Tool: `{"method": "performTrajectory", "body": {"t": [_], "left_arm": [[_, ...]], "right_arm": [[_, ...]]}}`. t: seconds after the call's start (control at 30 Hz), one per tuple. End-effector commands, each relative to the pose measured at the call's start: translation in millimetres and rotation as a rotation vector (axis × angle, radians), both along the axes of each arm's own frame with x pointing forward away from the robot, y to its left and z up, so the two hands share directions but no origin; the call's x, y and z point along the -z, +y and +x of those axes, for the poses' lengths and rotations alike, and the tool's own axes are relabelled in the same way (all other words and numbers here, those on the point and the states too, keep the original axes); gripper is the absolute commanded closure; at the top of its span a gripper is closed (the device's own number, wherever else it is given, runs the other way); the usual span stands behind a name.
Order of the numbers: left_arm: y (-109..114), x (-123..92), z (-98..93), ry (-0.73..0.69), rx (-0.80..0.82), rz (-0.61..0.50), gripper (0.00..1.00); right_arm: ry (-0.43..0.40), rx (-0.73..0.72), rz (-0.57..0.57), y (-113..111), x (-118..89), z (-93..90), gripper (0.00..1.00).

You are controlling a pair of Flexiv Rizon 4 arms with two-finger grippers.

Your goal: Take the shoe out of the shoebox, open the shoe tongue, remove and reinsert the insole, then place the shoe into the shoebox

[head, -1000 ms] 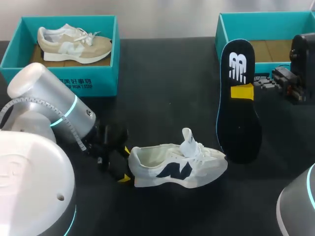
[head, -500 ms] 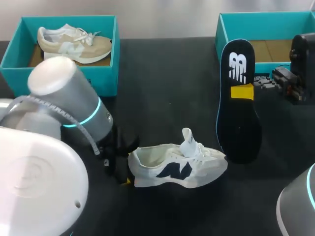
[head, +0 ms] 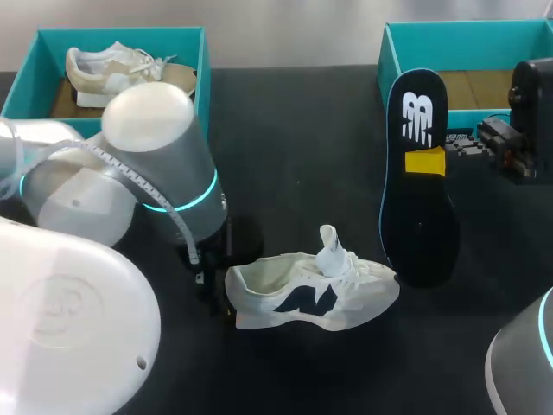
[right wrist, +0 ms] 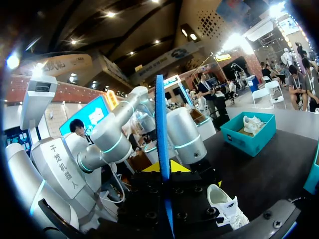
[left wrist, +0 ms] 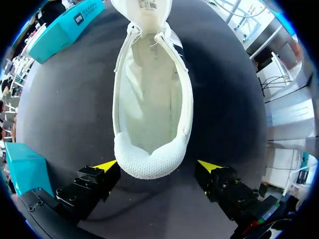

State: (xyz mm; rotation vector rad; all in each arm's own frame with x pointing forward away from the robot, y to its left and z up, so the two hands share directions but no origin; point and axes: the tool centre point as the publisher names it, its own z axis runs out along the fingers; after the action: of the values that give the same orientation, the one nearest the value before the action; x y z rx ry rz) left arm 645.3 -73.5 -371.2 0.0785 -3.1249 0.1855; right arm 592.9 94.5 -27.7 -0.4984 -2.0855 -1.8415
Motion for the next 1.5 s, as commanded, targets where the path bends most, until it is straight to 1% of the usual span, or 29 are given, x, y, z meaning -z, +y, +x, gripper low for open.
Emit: {"method": "performTrajectory", "body": {"t": [0.03, 0.13, 0.2, 0.33, 0.57, 0.8, 1.03, 1.13, 1.33, 1.5], "left_arm": [[-1.2, -30.2, 0.2, 0.007, 0.015, 0.124, 0.0], [-2.0, -55.0, 3.7, -0.02, 0.027, 0.129, 0.0], [-2.9, -66.6, 7.4, -0.033, 0.025, 0.125, 0.0], [-9.4, -74.1, 18.0, -0.055, 0.026, 0.115, 0.0], [-25.2, -68.5, 25.2, -0.06, 0.023, 0.082, 0.0], [-35.5, -66.9, 34.2, -0.059, 0.017, 0.056, 0.0], [-52.1, -65.2, 45.0, -0.071, 0.008, 0.02, 0.0], [-60.3, -62.1, 45.7, -0.076, 0.01, 0.011, 0.0], [-73.4, -45.3, 48.0, -0.073, 0.011, -0.01, 0.0], [-79.6, -30.7, 45.5, -0.078, 0.011, -0.028, 0.0]], "right_arm": [[0.001, -0.002, -0.001, 1.5, 0.4, 1.5, 1.0], [0.001, -0.002, -0.001, 1.5, 0.4, 1.5, 1.0], [0.001, -0.002, -0.001, 1.5, 0.4, 1.5, 1.0], [0.001, -0.002, -0.001, 1.5, 0.4, 1.5, 1.0], [0.001, -0.002, -0.001, 1.5, 0.4, 1.5, 1.0], [0.001, -0.002, -0.001, 1.5, 0.4, 1.5, 1.0], [0.001, -0.002, -0.001, 1.5, 0.4, 1.5, 1.0], [0.001, -0.002, -0.001, 1.5, 0.4, 1.5, 1.0], [0.001, -0.002, -0.001, 1.5, 0.4, 1.5, 1.0], [0.001, -0.002, -0.001, 1.5, 0.4, 1.5, 1.0]]}}
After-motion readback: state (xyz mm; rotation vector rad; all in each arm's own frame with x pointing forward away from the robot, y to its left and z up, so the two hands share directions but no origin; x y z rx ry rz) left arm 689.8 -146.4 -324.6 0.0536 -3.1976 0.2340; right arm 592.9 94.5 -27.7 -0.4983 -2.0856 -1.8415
